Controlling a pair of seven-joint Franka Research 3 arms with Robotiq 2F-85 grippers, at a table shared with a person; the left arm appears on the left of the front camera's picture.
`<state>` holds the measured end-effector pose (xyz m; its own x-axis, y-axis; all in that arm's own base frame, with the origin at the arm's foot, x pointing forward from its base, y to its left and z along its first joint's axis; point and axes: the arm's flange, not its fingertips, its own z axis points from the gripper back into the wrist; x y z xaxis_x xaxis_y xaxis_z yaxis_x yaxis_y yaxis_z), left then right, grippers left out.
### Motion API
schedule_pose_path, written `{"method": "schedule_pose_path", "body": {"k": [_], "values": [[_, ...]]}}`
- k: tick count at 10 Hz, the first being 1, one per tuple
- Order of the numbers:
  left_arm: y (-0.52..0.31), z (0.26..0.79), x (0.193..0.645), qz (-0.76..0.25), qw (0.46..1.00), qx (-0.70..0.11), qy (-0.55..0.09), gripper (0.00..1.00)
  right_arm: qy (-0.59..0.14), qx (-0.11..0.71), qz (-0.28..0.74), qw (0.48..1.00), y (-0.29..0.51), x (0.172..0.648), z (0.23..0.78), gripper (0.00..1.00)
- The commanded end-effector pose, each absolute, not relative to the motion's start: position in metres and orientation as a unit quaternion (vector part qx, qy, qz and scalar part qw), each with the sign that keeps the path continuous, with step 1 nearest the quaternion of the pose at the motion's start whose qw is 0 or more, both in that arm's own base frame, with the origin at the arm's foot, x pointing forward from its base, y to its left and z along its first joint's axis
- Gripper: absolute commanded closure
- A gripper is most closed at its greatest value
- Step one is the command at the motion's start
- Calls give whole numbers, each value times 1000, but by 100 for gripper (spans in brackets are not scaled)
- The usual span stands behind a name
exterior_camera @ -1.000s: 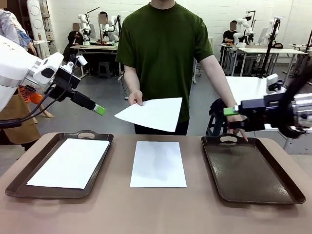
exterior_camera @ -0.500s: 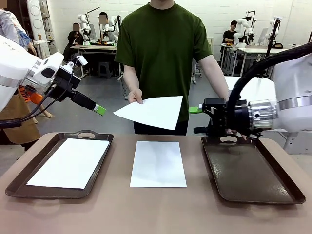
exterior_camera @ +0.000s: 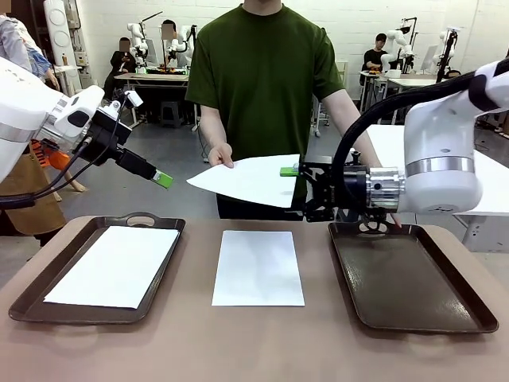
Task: Sort the A4 documents.
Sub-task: Receive the A4 Paper.
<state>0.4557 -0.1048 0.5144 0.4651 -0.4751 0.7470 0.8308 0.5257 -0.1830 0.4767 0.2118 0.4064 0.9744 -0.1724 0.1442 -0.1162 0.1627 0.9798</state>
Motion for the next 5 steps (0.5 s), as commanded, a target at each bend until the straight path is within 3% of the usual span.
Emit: {"method": "schedule_pose_path", "body": {"k": [1,5], "values": [[-104,515,455,-403,810,-274,-325,0,-114,654,-54,746,225,496,401,0],[-104,515,455,-403,810,-274,-325,0,-108,655,-88,743,225,521,391,0]]}}
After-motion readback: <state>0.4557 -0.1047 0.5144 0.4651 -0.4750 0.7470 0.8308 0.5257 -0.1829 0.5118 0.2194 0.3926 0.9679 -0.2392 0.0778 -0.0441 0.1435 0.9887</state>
